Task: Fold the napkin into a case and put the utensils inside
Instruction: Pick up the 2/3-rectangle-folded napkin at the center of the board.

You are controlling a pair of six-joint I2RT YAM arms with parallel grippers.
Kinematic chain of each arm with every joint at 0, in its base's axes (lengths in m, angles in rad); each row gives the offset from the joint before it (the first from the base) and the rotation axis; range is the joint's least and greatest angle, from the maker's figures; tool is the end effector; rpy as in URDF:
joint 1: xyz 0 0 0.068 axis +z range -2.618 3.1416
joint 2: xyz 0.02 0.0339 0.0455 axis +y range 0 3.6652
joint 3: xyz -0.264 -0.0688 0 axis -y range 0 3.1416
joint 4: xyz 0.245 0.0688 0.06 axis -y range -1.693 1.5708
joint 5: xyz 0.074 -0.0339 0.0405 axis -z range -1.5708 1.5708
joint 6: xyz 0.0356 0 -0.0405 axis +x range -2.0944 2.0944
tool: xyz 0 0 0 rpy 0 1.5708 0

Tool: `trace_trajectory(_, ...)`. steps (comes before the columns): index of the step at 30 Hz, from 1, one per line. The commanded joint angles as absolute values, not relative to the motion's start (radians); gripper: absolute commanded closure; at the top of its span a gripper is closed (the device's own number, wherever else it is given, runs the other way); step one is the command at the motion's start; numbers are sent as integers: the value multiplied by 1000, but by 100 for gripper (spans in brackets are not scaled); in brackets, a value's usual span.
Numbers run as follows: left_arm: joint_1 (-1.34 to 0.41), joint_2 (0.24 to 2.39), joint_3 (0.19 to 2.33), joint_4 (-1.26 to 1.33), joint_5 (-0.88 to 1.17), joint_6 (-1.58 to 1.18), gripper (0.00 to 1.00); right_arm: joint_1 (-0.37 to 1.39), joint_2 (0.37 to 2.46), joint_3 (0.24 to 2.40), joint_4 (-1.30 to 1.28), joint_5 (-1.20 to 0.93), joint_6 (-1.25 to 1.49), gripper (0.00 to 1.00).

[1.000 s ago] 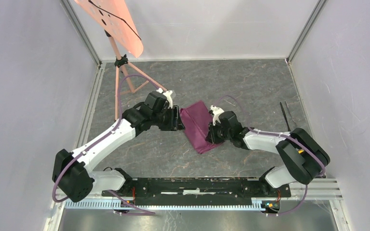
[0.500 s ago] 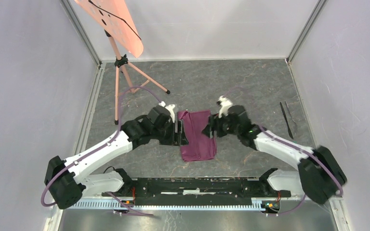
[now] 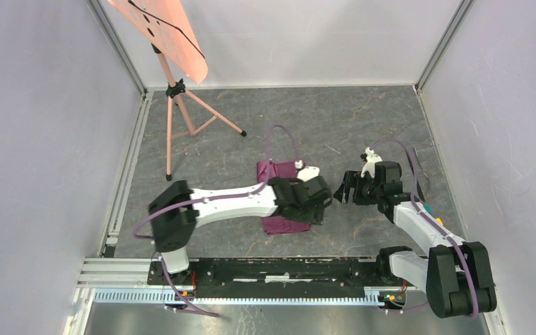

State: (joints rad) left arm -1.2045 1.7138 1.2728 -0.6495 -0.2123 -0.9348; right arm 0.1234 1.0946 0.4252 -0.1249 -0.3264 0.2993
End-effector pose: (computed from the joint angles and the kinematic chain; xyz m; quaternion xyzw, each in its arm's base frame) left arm 0.1342 -0.3288 0.2280 0.1049 0.9605 -0.1580 0.2039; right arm 0.2009 0.0364 0.1663 0.0189 0.9151 0.2254 0.3337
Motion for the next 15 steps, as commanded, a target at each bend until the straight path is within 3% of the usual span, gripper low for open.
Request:
trace_trajectory(1, -1229, 1885, 1469, -759, -328, -950, 26, 113, 1049, 393, -72, -423, 263, 18)
trace_trajectory(10, -1238, 2048, 1618, -843, -332, -928, 25, 112, 1038, 365, -61, -438, 253, 18)
trace_trajectory(15, -1239, 2089, 1625, -844, -315, -931, 32, 109, 1060, 356, -42, -437, 260, 19)
